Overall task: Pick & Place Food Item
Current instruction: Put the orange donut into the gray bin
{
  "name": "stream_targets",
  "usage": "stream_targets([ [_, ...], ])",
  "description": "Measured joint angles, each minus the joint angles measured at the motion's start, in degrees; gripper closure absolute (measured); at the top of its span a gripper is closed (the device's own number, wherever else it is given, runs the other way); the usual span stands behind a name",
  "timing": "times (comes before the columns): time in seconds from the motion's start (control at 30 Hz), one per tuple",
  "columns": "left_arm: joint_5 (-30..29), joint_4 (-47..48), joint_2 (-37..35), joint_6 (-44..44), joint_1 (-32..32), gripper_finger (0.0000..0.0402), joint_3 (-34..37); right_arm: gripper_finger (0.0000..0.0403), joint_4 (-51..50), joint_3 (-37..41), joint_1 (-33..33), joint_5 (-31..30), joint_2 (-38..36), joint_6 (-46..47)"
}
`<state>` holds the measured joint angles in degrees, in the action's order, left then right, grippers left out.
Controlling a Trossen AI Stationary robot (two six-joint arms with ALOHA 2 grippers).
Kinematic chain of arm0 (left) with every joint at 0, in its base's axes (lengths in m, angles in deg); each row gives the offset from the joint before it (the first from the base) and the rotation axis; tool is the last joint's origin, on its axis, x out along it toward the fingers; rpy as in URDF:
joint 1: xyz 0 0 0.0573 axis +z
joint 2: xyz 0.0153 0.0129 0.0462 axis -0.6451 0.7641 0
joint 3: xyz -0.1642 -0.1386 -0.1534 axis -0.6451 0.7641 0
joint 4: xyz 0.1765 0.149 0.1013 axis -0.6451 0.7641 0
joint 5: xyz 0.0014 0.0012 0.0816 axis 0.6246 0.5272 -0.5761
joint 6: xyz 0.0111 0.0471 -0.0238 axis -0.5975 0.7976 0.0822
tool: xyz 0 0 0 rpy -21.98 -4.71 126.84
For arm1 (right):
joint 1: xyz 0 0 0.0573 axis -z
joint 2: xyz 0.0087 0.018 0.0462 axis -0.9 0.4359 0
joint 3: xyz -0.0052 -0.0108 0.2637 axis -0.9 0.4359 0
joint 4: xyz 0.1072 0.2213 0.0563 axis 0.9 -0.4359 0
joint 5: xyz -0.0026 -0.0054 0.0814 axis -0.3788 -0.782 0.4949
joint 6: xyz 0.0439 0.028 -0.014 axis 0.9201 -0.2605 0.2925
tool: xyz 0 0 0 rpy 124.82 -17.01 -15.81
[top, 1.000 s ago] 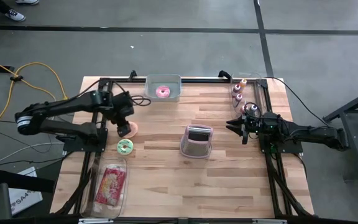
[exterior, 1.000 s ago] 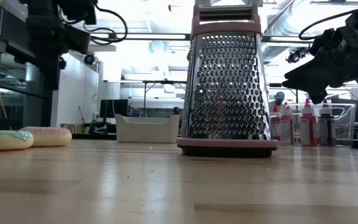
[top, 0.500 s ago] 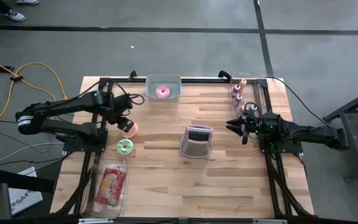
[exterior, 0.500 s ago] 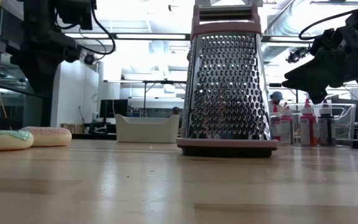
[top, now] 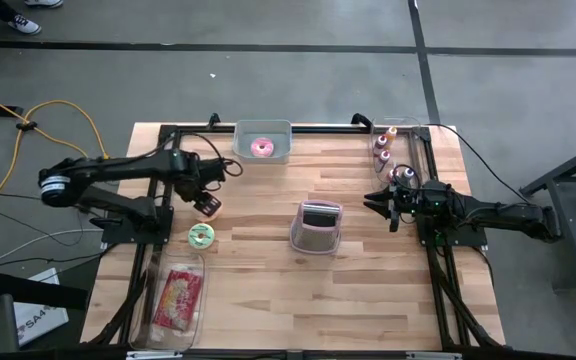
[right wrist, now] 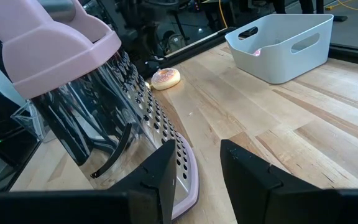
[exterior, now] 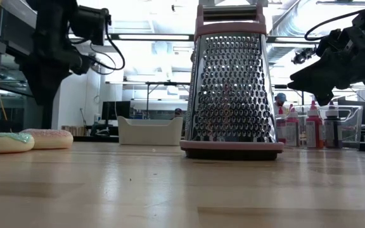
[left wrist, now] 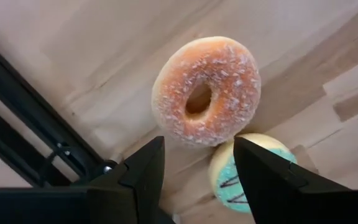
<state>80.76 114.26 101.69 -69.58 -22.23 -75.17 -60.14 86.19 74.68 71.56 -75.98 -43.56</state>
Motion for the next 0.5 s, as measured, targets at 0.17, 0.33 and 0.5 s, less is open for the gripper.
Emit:
stream_targets([
  [0.17, -1.52, -2.98, 1.2, 3.14, -0.92, 0.0218, 0.87, 0.0289, 0.0, 0.01, -0.01, 0.0, -0.02, 0.01],
  [0.33, -1.56, -5.83, 1.18, 4.1, -0.04, 0.0218, 3.64, 0.0289, 0.0, 0.01, -0.02, 0.01, 0.0, 0.0],
  [0.5, -1.38, -8.03, 1.2, 2.41, 1.58, 0.0218, 6.44, 0.0289, 0.0, 0.02, 0.0, 0.0, 0.0, 0.01],
])
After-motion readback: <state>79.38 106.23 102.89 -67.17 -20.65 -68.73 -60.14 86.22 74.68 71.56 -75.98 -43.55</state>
